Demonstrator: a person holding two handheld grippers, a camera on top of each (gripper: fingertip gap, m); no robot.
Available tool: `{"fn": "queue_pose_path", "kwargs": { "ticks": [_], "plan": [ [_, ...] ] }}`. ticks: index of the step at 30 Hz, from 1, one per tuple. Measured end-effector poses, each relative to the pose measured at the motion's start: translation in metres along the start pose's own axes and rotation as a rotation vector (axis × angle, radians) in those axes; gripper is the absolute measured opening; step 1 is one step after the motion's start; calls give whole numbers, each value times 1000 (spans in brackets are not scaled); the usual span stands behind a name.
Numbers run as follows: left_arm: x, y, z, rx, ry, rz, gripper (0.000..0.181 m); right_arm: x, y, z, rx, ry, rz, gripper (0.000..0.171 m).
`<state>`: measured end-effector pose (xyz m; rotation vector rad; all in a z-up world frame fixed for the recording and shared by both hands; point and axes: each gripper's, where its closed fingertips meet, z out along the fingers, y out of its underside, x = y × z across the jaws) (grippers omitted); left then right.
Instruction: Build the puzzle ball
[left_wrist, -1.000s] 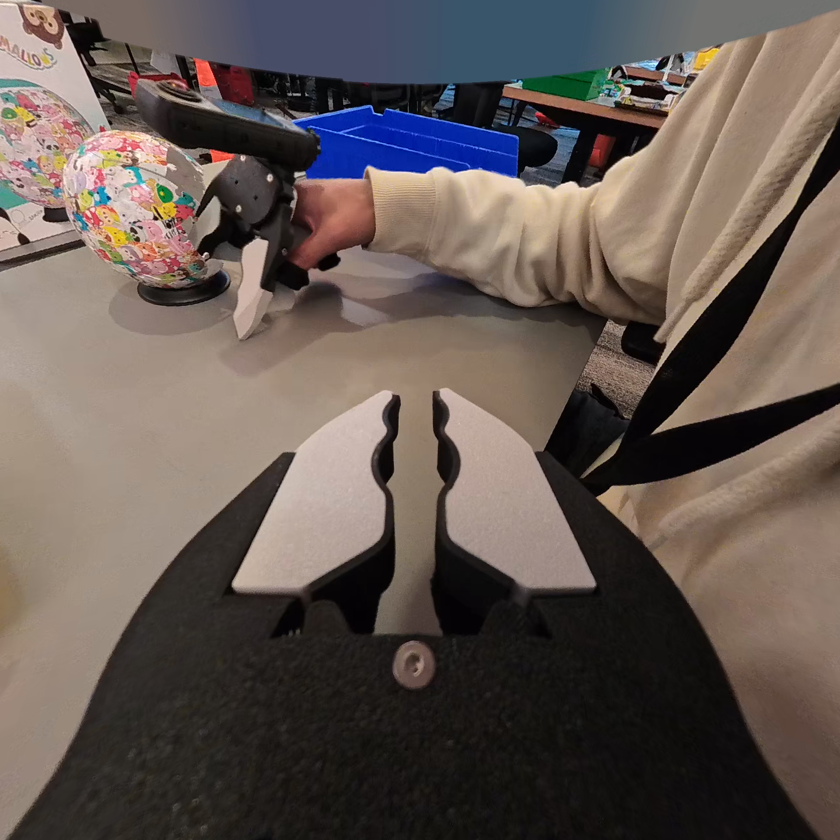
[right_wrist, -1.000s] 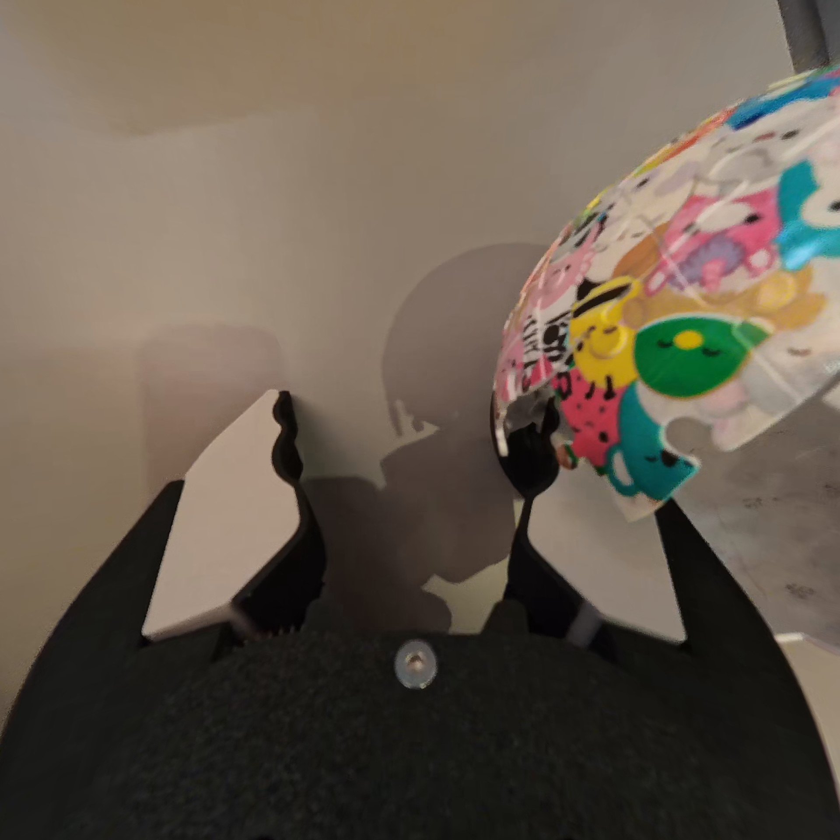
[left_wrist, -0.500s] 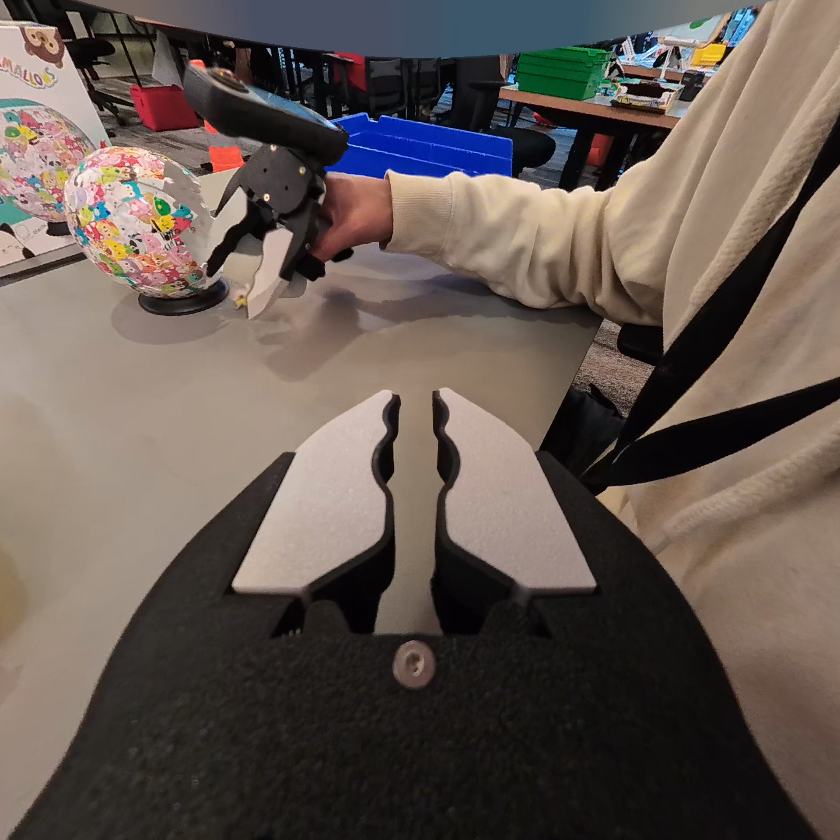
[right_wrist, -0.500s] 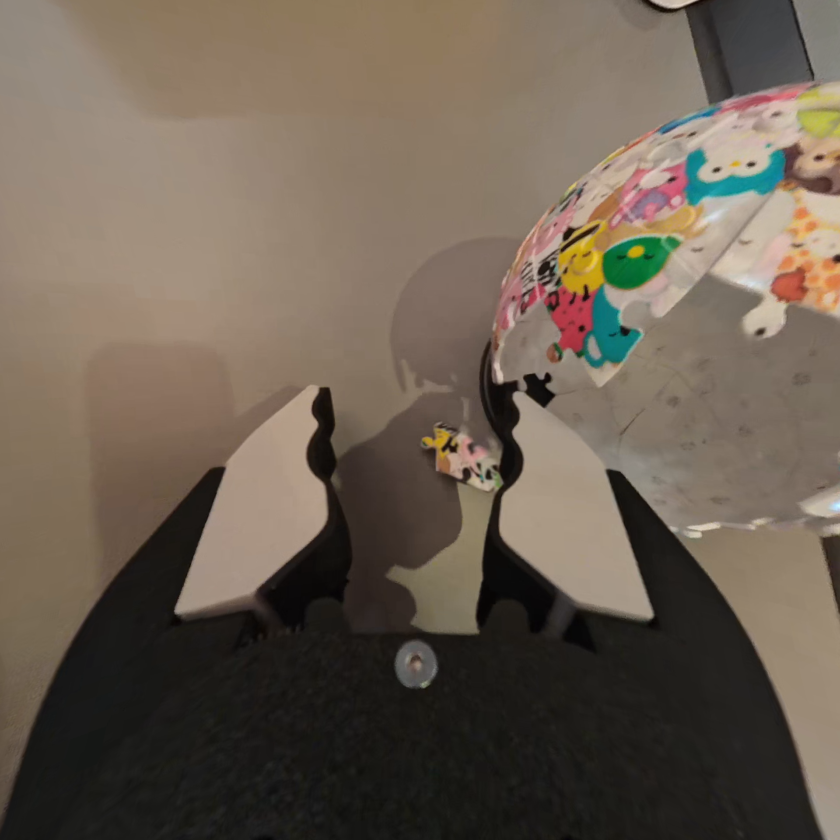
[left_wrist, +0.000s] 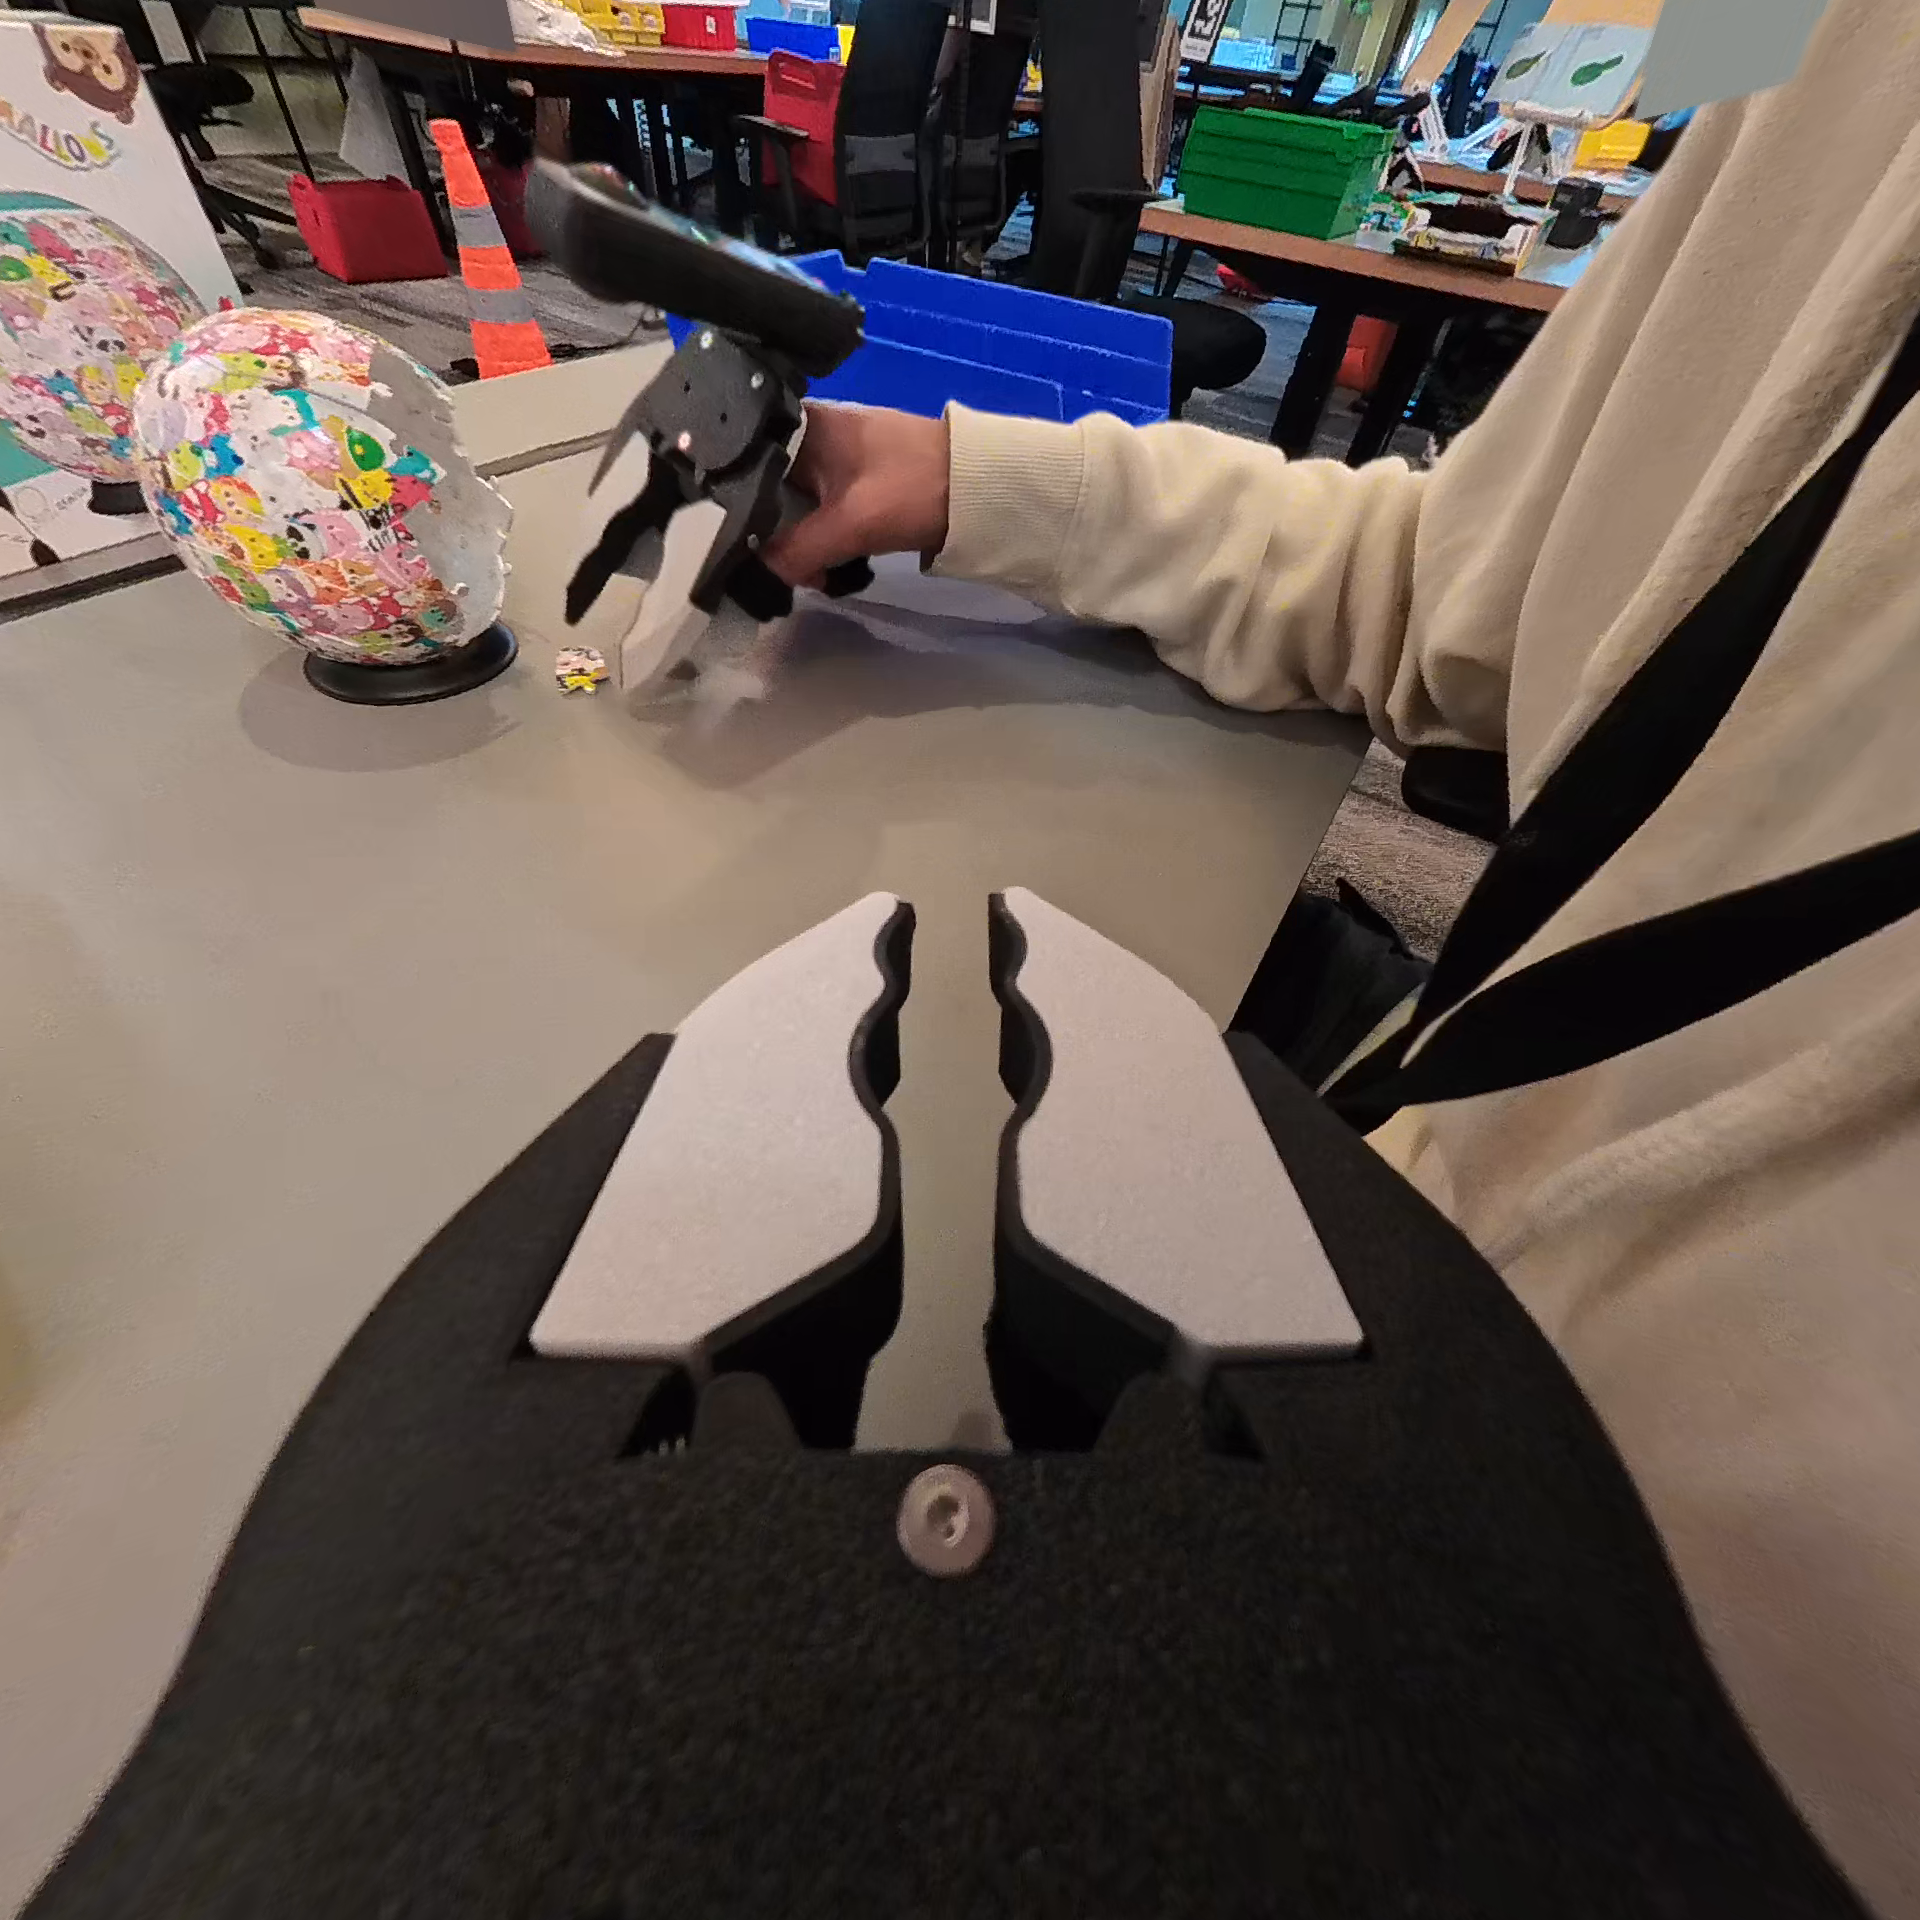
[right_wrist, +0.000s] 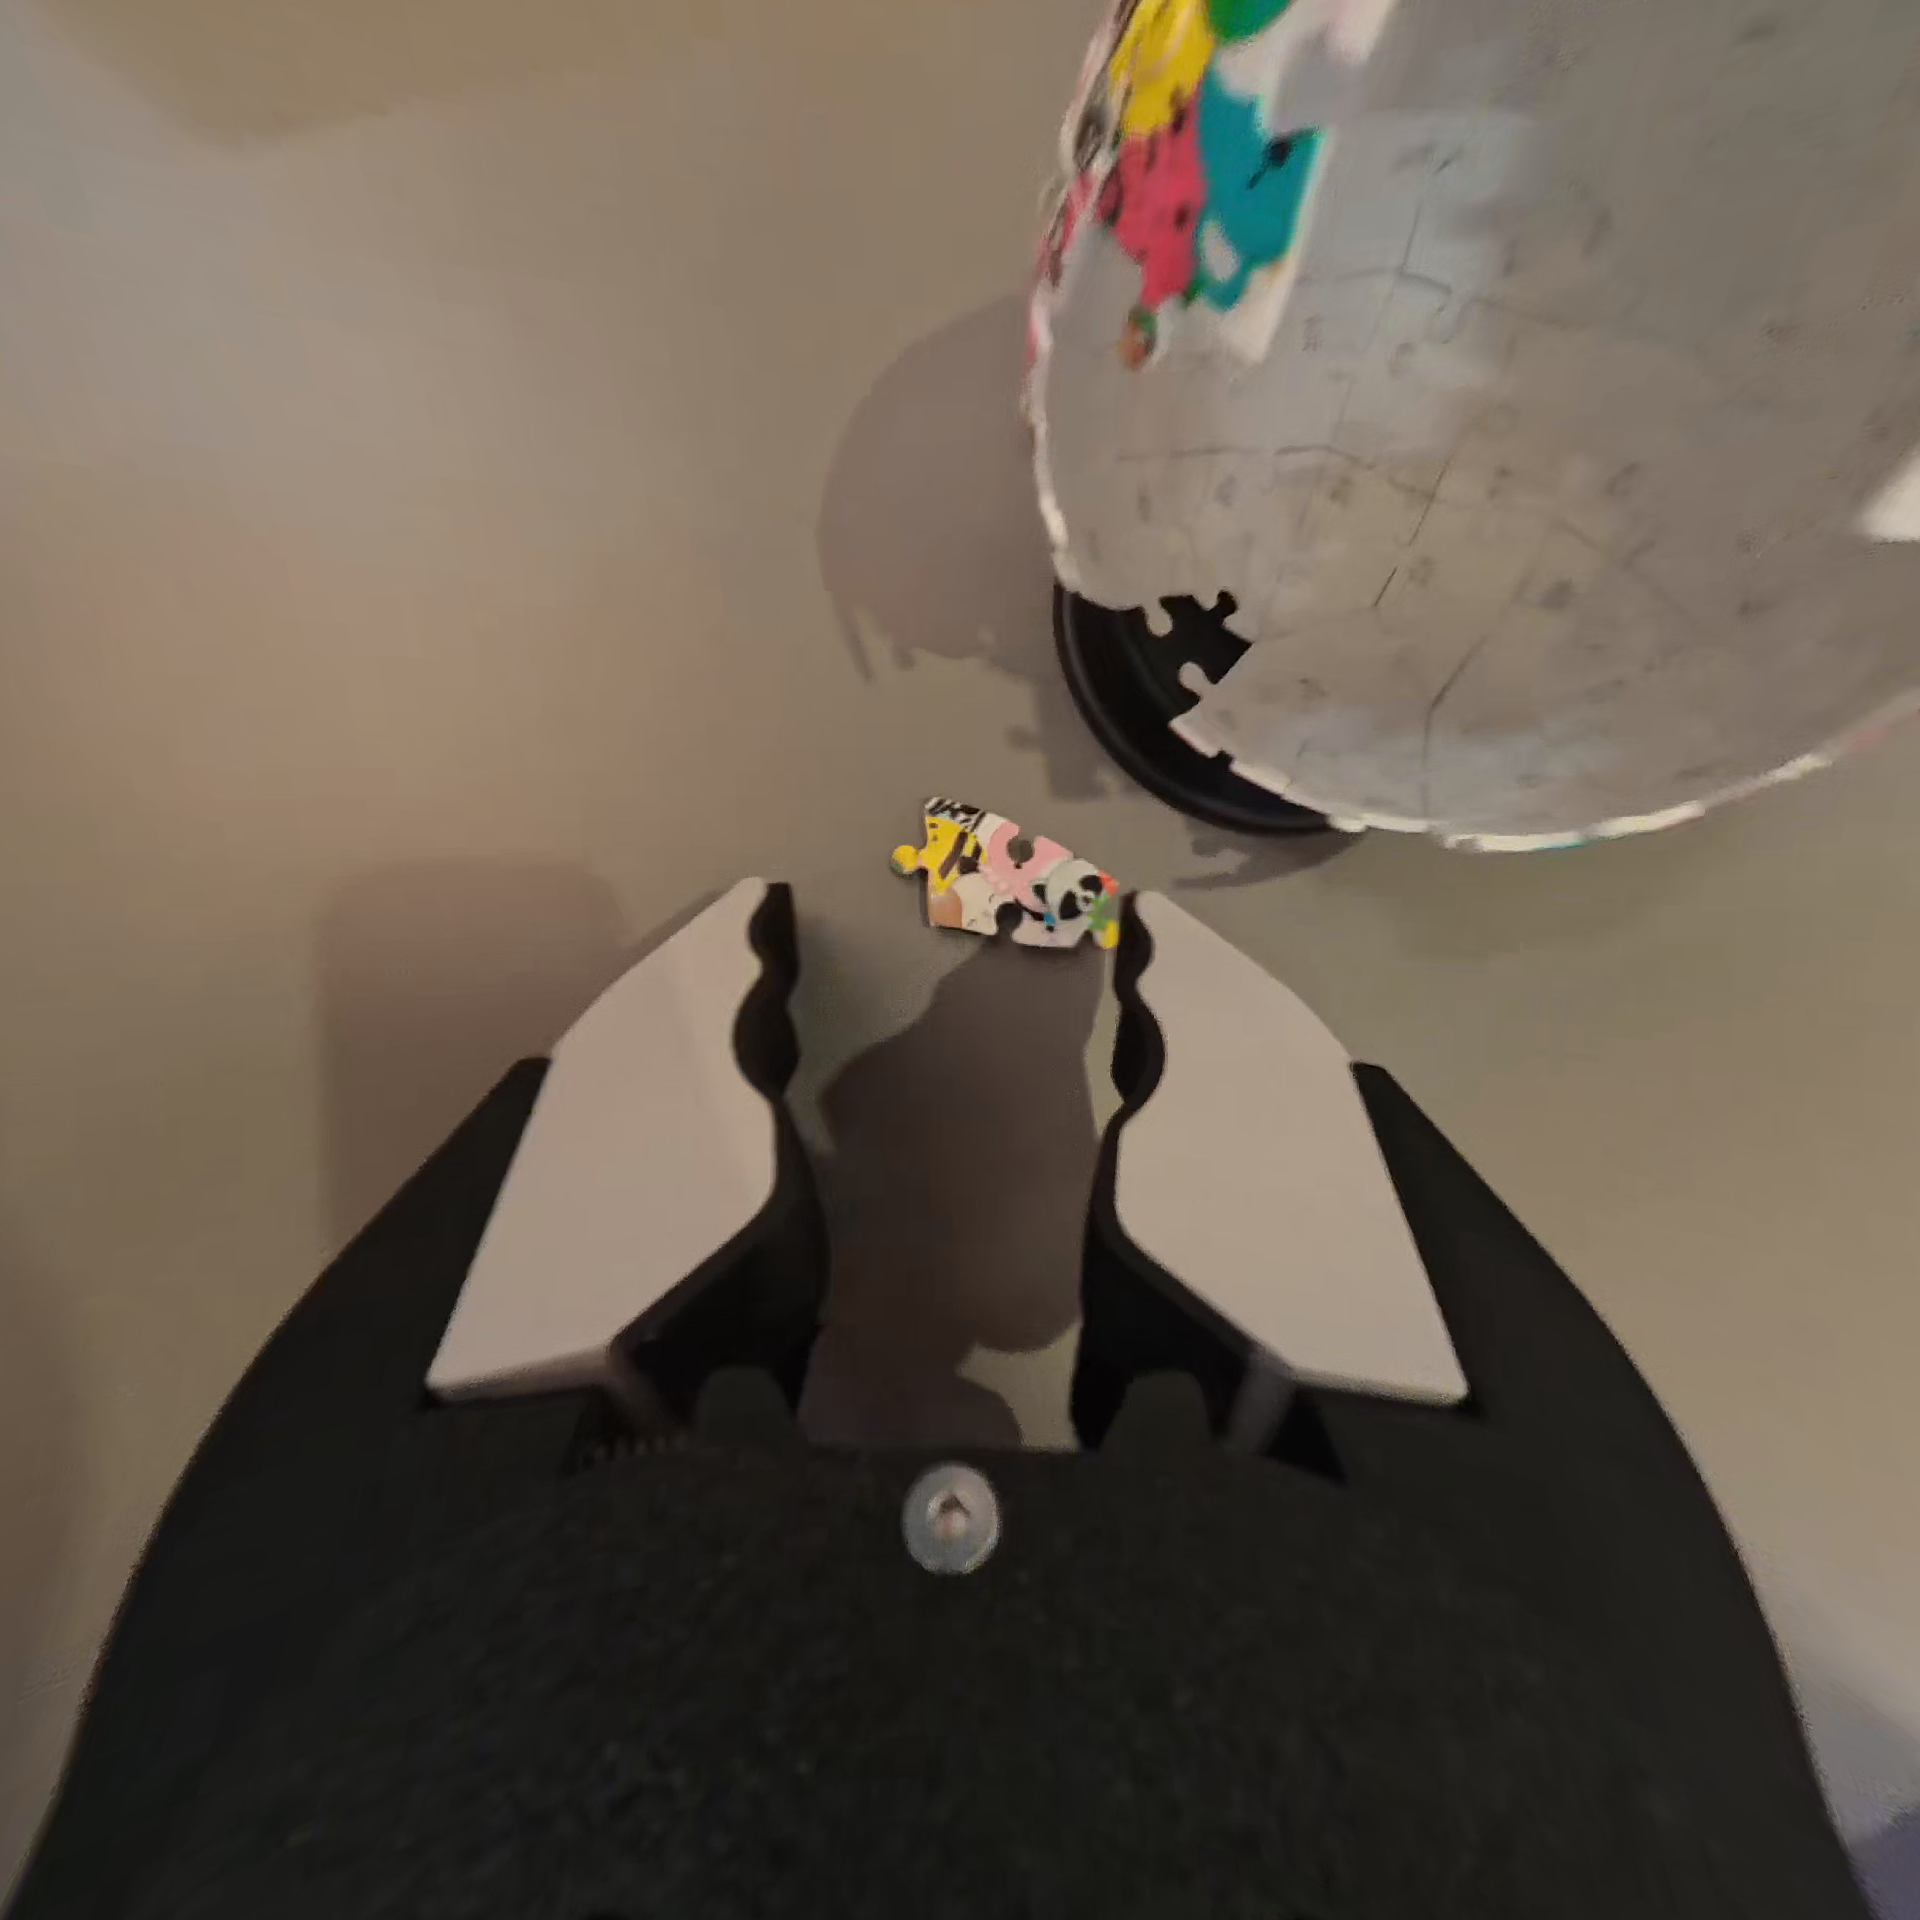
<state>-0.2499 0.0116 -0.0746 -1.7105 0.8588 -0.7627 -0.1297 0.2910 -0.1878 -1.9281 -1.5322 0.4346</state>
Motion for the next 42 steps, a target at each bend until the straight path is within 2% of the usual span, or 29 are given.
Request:
{"fn": "queue_pose_path", "kwargs": {
  "ticks": [1,4,6,9,11,17,19,20,23,26,29,32,35,38,42],
  "plan": [
    [0,0,1,1,3,-5,13,0,2,5,-17,8,-8,69],
    [1,0,2,6,14,-15,13,4,-3,13,-4,-6,41,73],
    [2,3,3,-5,13,-17,13,7,1,15,-38,-39,137,82],
    [3,4,3,-7,5,-23,13,10,0,15,8,-8,158,73],
    [2,4,3,-14,-7,-21,13,5,0,12,17,-22,131,44],
    [-11,-5,10,-66,-68,10,9,-17,-4,1,49,-14,38,39],
    [-28,-4,18,-130,-98,-16,10,-41,-27,-14,187,-62,-13,38],
    [-34,-4,23,-151,-84,-41,14,-49,-39,-24,254,-49,-30,38],
    [-52,-8,42,-147,6,-157,18,-95,-79,-60,484,-170,-74,38],
    [-43,-37,56,-39,263,-318,23,-151,-124,-117,822,-525,57,38],
    [-48,-63,56,88,234,-92,23,-176,-154,-159,1006,-919,329,38],
    [-44,-84,39,136,12,298,24,-178,-170,-172,1101,-1124,568,38],
    [-42,-106,23,213,-281,555,35,-185,-176,-164,1152,-1185,740,38],
    [-29,-98,27,171,-340,706,30,-203,-181,-154,1146,-1286,855,38],
    [-31,-84,31,115,-395,740,30,-209,-187,-156,1198,-1311,922,38]
  ]
}}
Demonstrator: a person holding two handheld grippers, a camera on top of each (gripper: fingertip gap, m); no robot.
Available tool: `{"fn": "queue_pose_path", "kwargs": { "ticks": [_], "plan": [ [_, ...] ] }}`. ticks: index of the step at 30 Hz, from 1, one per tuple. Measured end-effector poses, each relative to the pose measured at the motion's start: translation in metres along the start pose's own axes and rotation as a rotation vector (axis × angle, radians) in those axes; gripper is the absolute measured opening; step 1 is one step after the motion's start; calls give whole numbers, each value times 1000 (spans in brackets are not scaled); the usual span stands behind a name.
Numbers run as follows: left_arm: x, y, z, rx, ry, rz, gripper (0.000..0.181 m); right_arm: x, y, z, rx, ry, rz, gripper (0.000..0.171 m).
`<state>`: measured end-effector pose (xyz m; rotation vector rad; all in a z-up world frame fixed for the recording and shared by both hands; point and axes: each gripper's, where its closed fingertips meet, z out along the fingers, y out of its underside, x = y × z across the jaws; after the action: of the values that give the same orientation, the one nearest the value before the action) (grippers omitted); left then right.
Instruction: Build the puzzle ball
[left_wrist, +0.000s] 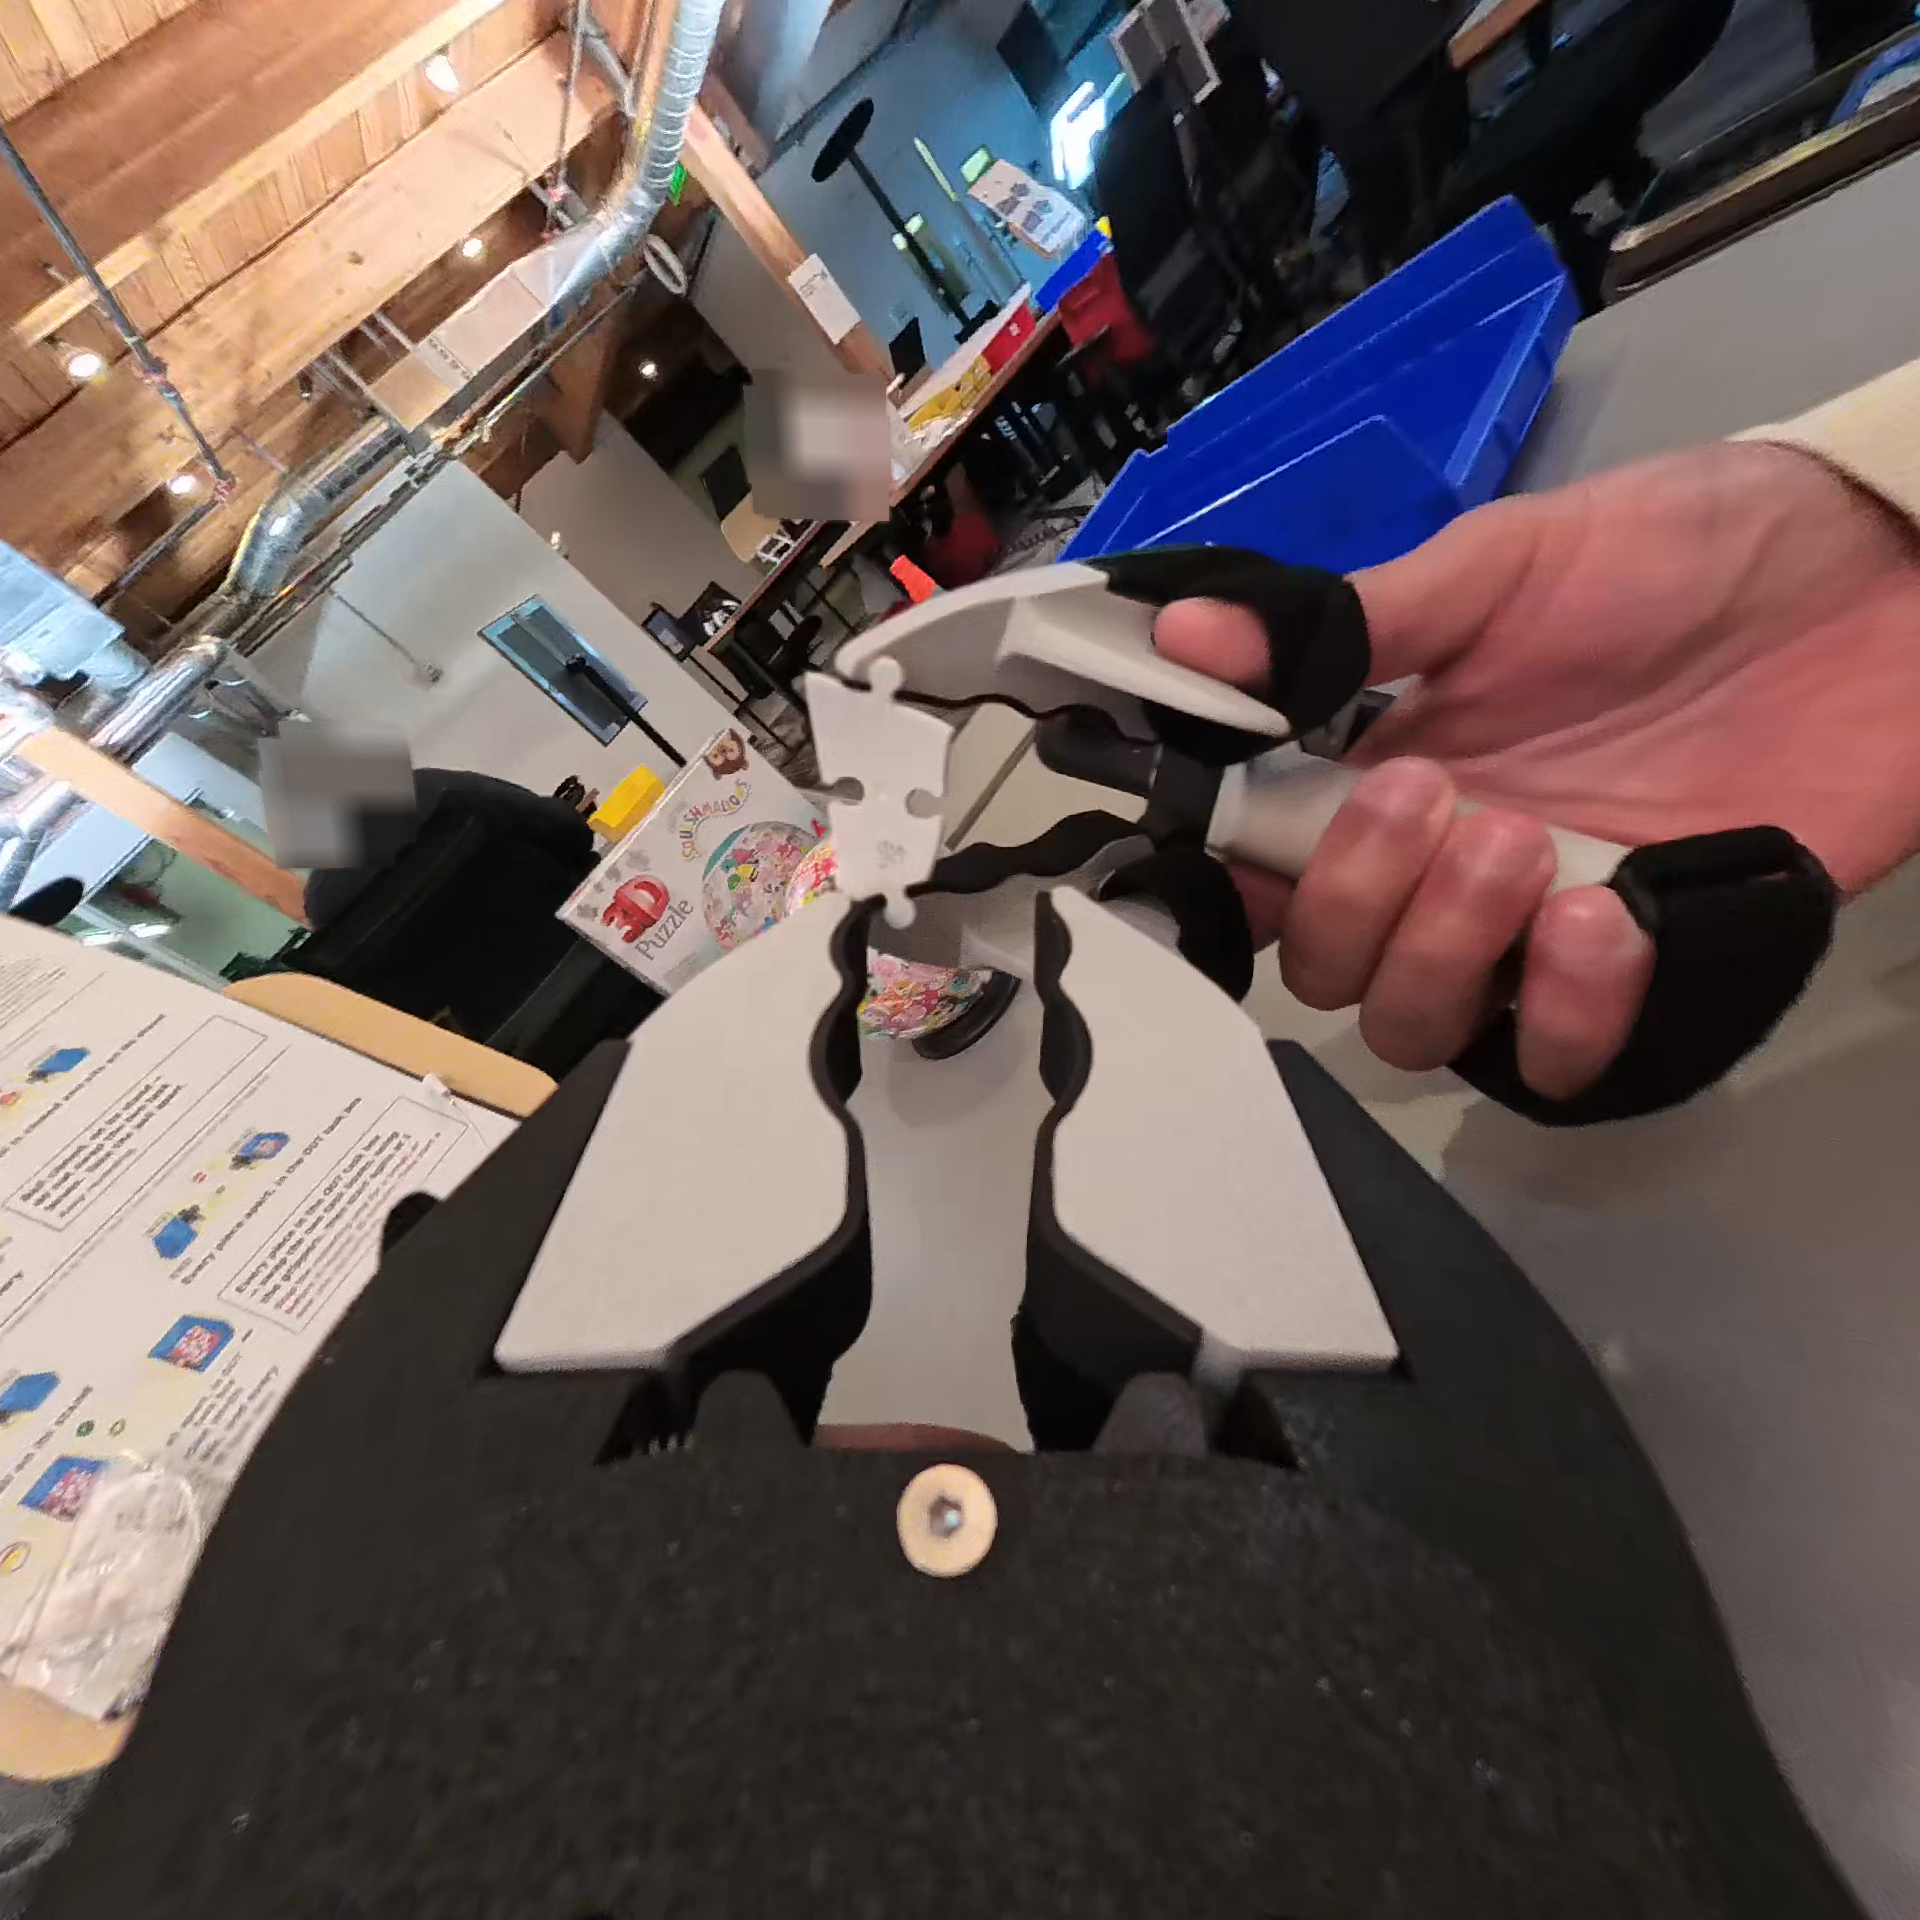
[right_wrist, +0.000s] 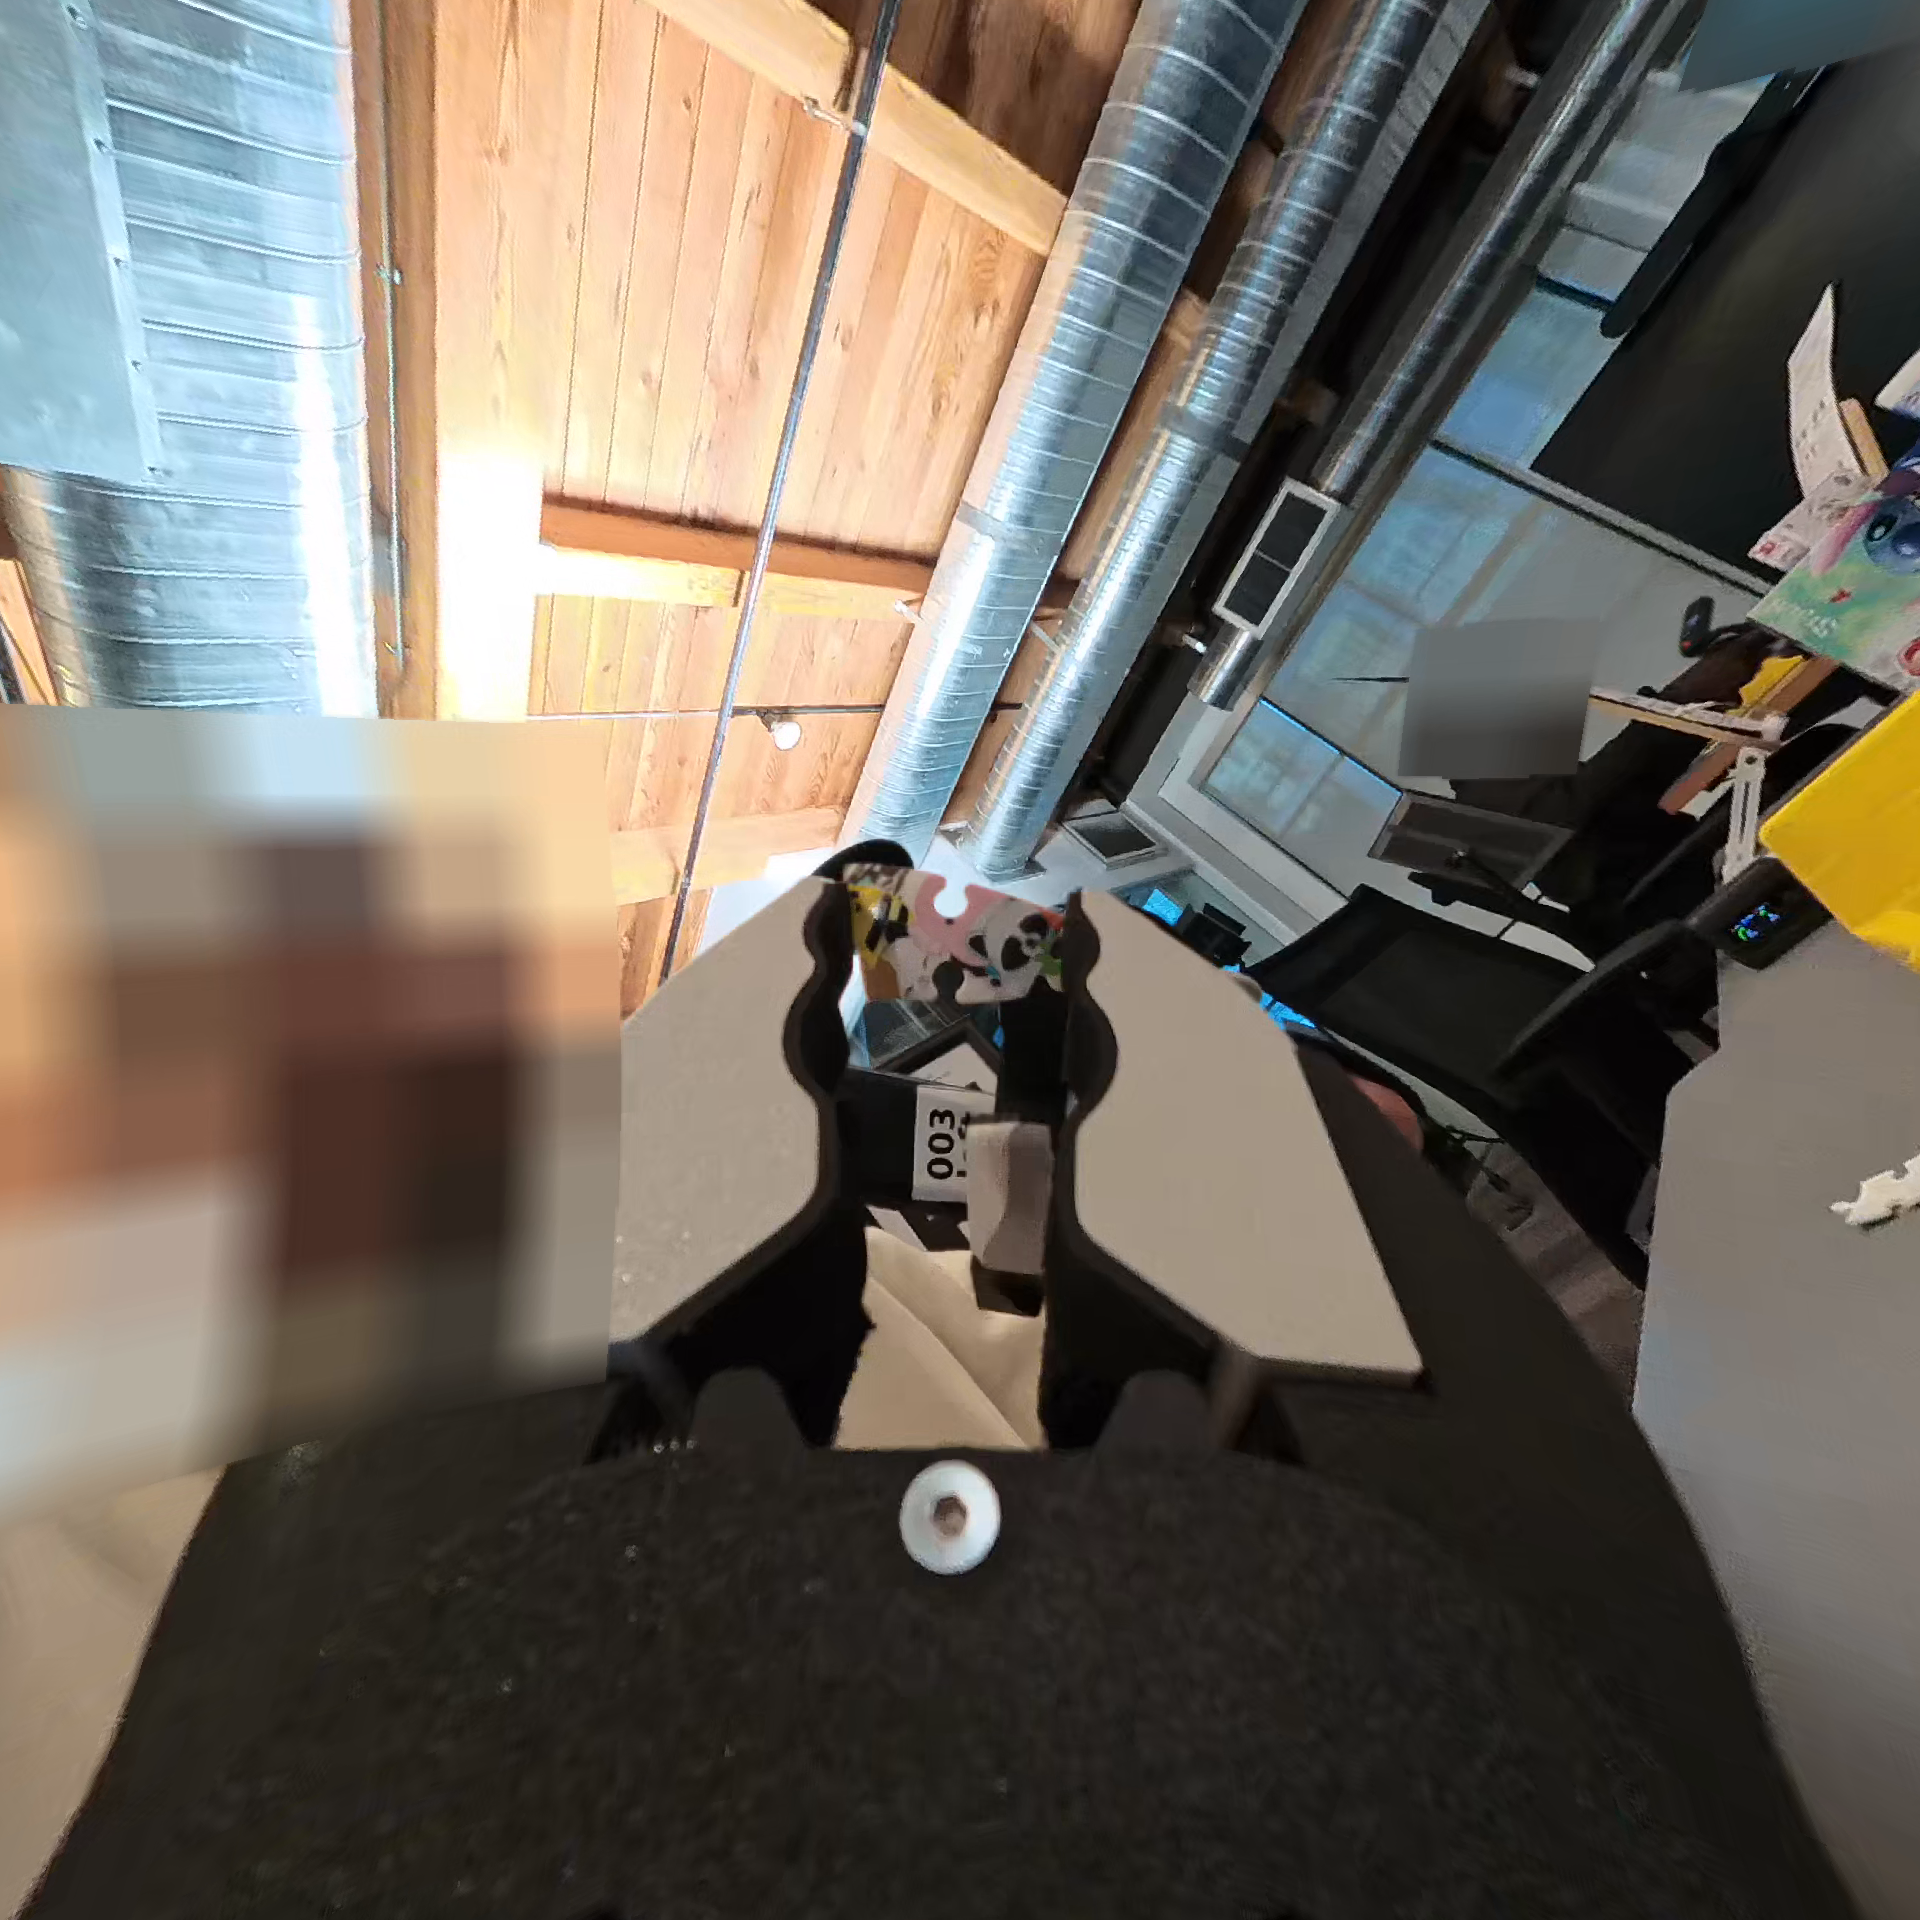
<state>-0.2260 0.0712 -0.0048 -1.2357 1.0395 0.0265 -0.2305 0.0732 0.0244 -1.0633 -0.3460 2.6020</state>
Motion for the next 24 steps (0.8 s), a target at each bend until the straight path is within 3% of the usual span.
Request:
{"fn": "queue_pose_path", "kwargs": {
  "ticks": [7,10,14,17,19,24],
  "plan": [
    [-7,6,9,-37,-81,-11,30,19,8,-2,78,13,92,38],
    [-9,7,10,-27,-100,-5,20,23,10,-2,102,-9,131,38],
    [-4,15,11,-55,-44,-8,16,28,8,-8,54,37,66,39],
    [-3,25,11,-74,-20,95,2,31,3,-21,-72,142,-120,38],
    [0,33,10,-86,21,140,2,28,-2,-30,-229,230,-307,38],
    [11,49,11,-116,87,247,2,29,7,-47,-850,531,-1052,30]
  ]
}}
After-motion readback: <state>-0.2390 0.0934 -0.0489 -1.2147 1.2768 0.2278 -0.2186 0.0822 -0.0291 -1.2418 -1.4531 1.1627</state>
